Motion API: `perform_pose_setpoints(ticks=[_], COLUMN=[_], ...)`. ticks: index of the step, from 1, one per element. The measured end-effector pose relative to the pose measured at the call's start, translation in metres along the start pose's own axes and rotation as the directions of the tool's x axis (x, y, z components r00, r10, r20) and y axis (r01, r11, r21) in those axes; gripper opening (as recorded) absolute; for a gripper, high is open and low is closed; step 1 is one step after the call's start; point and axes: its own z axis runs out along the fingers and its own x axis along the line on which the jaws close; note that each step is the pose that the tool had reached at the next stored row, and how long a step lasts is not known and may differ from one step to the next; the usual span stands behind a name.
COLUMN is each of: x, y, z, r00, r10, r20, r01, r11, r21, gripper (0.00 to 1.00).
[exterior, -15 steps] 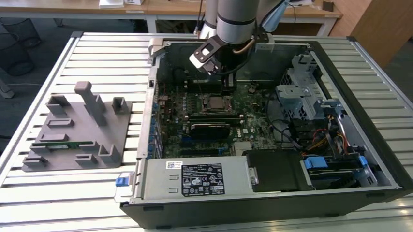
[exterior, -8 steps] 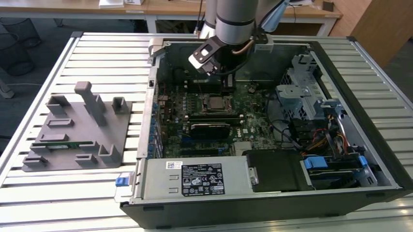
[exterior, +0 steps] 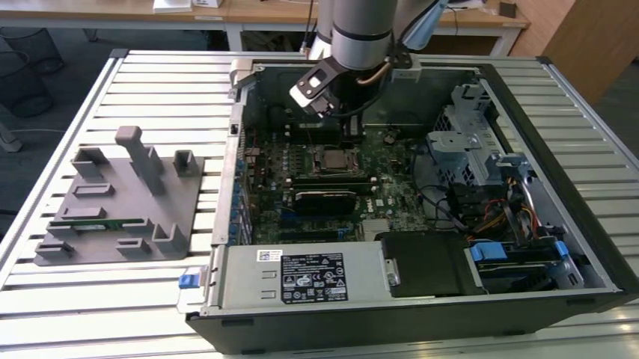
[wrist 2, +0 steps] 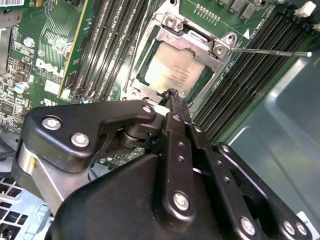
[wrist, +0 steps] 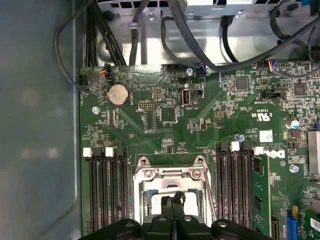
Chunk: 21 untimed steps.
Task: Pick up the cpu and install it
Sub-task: 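Close the cpu cover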
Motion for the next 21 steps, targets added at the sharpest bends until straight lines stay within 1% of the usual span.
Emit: perform_pose_setpoints(ticks=[21], x=[-0.0003], y=[-0.0042], z=[0.0038], r00=[1.0000], r10=[0.000], r20=[0.0000], r01=[0.000], r11=[1.0000], r21=[0.0000], gripper=[0.11])
